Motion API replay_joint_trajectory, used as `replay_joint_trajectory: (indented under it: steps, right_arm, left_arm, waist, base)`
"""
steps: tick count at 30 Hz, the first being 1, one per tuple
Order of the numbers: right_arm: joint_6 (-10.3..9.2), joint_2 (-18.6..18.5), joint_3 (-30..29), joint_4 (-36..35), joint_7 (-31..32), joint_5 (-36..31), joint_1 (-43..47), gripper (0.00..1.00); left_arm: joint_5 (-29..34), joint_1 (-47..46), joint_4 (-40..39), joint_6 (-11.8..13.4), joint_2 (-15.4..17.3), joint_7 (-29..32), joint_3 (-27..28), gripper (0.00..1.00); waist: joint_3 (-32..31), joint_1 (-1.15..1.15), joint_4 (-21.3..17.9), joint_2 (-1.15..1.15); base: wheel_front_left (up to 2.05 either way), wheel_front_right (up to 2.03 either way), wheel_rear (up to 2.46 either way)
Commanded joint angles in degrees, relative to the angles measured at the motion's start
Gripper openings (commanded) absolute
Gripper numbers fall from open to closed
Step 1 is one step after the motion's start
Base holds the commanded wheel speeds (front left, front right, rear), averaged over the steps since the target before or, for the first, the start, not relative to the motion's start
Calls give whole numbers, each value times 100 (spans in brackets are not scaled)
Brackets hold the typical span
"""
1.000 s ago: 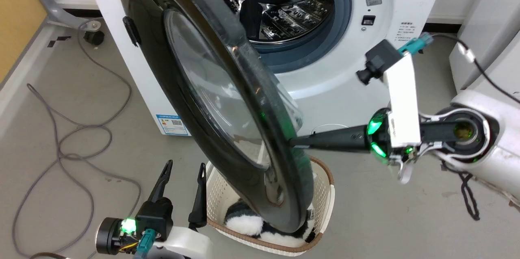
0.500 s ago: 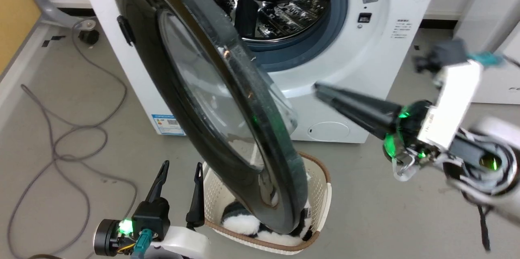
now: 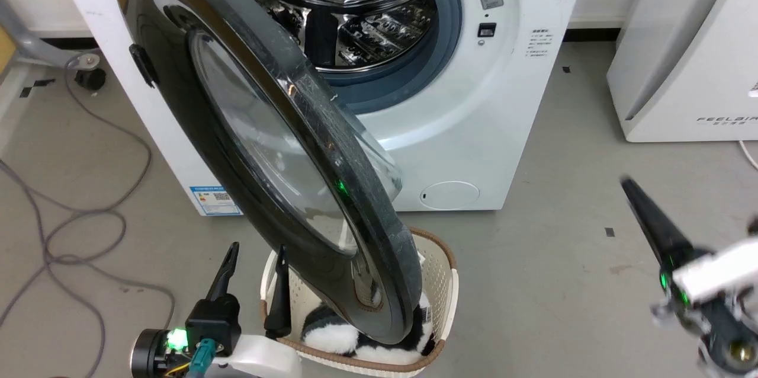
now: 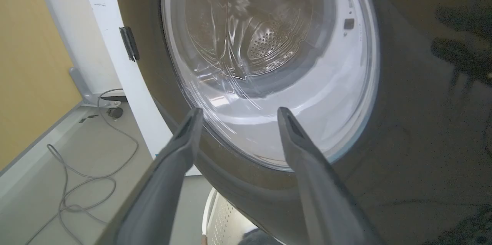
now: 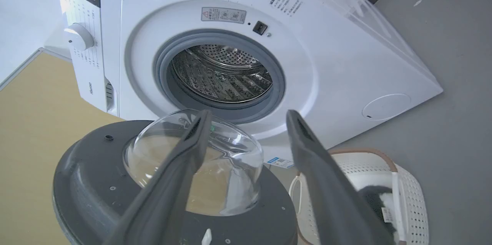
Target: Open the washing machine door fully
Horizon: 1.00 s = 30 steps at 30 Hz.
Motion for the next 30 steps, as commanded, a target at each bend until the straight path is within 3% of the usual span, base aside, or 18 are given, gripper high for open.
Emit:
replay_joint_trajectory:
  steps: [1,6,10,13,18,23,30]
  right_arm:
    - [31,312,-431,264,-21,-513,416,100]
    - [31,1141,-2042,884,-21,-2718,1359,100]
    - [31,1786,-3333,917,-22,-5086,1836,100]
    - [31,2366,-4113,548,-22,-6866,2134,100]
    - [31,3392,-4839,-716,402,-9087,2487,100]
    - [31,3796,-4709,-1744,1035,-10169,2794,100]
    - [31,3899,-4356,-1852,1468,-10545,3087,100]
  left_arm:
    - [-39,86,13,28,3,-30,21,100]
    - [-55,113,30,27,-4,-30,62,100]
    - [-59,99,46,16,-2,-30,95,100]
    - [-56,87,40,15,-6,-30,108,100]
    - [-50,56,27,13,-12,-30,137,100]
    - [-35,19,29,8,-9,-30,165,100]
    - [-16,8,69,-4,-10,-30,176,100]
  waist:
    - [-28,0,-43,0]
    - [-60,0,-104,0]
    - [-76,0,-104,0]
    - [-72,0,-83,0]
    - [-26,0,-51,0]
    - [14,0,-30,0]
    - [27,0,-5,0]
  base:
    - [0,0,0]
    - [0,0,0]
    - [0,0,0]
    - [0,0,0]
    - [0,0,0]
    - [0,0,0]
    - [0,0,0]
